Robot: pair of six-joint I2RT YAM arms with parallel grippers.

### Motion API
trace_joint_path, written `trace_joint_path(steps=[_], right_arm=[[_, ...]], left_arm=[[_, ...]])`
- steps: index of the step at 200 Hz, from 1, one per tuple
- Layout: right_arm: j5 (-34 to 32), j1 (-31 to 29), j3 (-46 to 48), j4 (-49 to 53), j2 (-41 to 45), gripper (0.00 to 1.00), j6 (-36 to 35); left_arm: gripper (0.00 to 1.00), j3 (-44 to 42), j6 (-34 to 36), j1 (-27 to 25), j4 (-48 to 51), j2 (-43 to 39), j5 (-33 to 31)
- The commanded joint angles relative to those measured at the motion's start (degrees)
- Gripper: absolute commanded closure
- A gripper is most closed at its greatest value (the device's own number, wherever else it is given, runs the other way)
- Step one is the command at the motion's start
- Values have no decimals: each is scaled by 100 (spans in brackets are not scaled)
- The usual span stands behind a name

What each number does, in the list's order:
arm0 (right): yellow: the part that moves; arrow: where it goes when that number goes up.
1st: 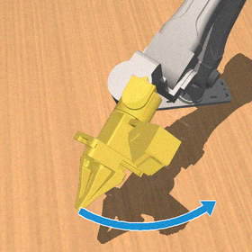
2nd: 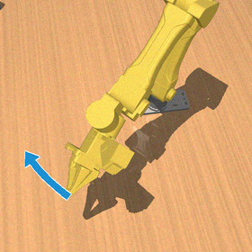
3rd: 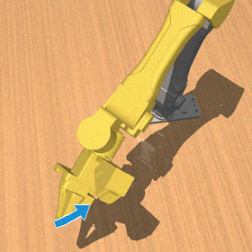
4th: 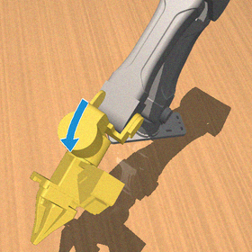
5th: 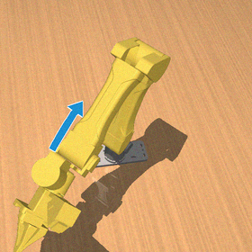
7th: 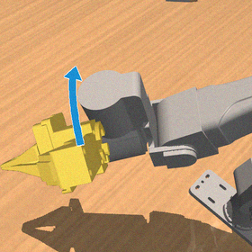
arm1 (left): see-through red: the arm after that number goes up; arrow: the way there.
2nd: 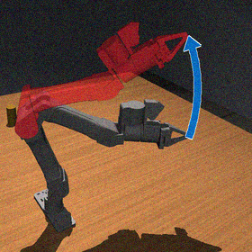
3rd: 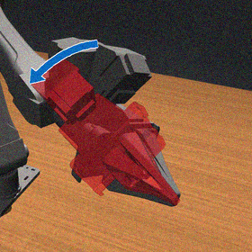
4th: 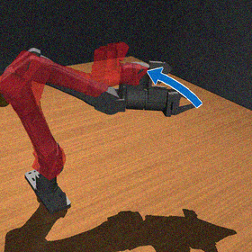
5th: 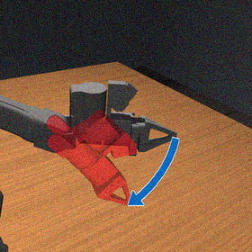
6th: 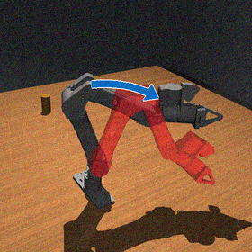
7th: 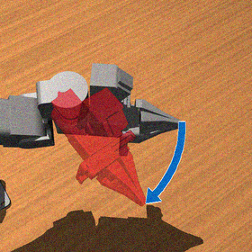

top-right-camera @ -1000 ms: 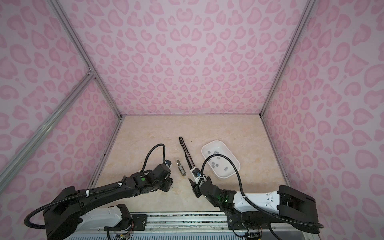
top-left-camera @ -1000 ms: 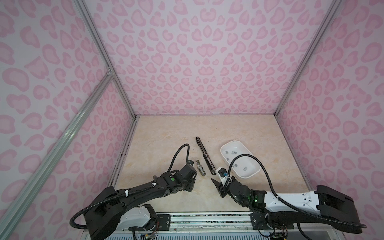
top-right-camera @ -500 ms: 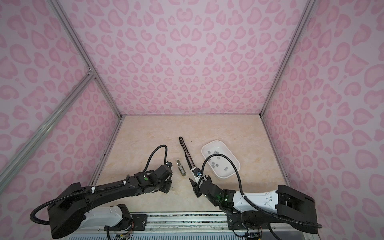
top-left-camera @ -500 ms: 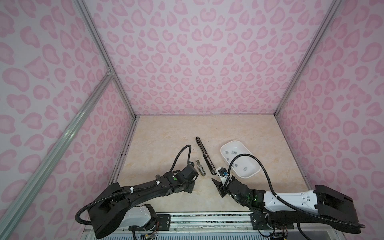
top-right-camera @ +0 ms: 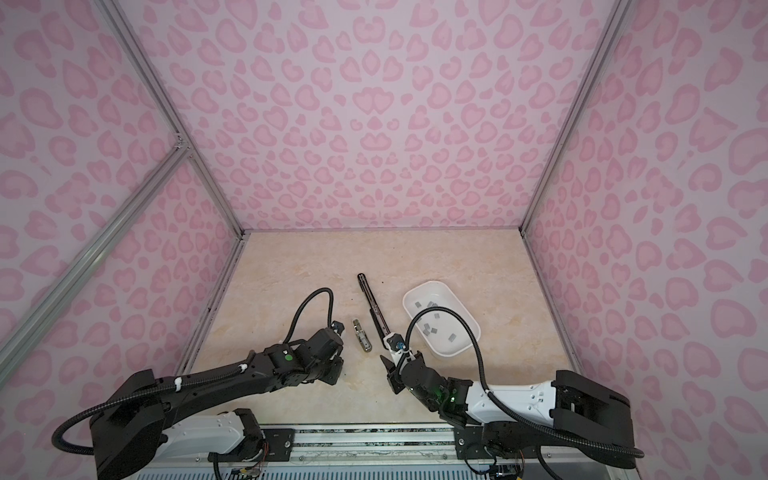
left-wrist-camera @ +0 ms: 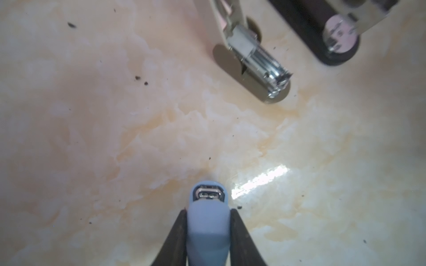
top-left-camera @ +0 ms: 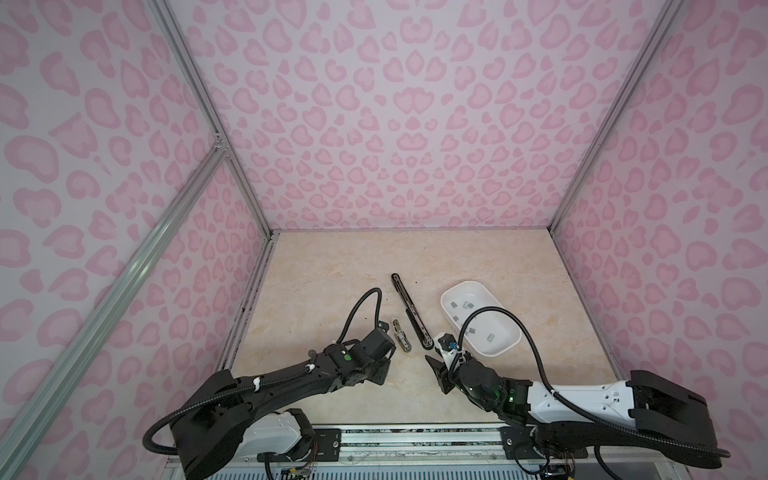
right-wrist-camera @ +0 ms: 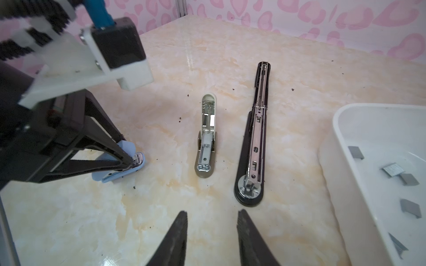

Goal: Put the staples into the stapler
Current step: 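Lift the light-blue stapler with the left gripper while the right gripper approaches it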

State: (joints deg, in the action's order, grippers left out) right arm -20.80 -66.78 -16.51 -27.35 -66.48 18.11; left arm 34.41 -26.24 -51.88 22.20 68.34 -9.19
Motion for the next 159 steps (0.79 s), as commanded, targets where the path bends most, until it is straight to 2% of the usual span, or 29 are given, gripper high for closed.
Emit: trace_joint_path(steps=[1, 21, 45, 64, 80, 103, 119, 159], right_arm=[[-11, 205, 99, -407, 115, 63, 492], [421, 417, 258, -754, 415, 61, 586], [217, 463, -69, -113, 839, 61, 764], [192, 554, -527, 678, 1001, 71, 955], [461, 564, -685, 732, 1066, 77, 851], [890, 565, -782, 573, 1007, 80, 796], [1037, 569, -941, 639, 811, 87, 816], [1500, 545, -1226, 449, 234, 97, 826]], left_arm=[[89, 199, 414, 2, -159, -485, -71], [90, 430, 704, 2, -305, -904, -68], [93, 720, 986, 1, -656, -967, 57], [96, 972, 1202, 2, -878, -728, 92], [96, 1033, 1424, -2, -1126, -538, 172], [96, 728, 1638, 2, -1620, -671, 642], [96, 385, 1850, 2, -1965, -930, 955], [96, -181, 1954, -1, -2494, -1283, 1125]])
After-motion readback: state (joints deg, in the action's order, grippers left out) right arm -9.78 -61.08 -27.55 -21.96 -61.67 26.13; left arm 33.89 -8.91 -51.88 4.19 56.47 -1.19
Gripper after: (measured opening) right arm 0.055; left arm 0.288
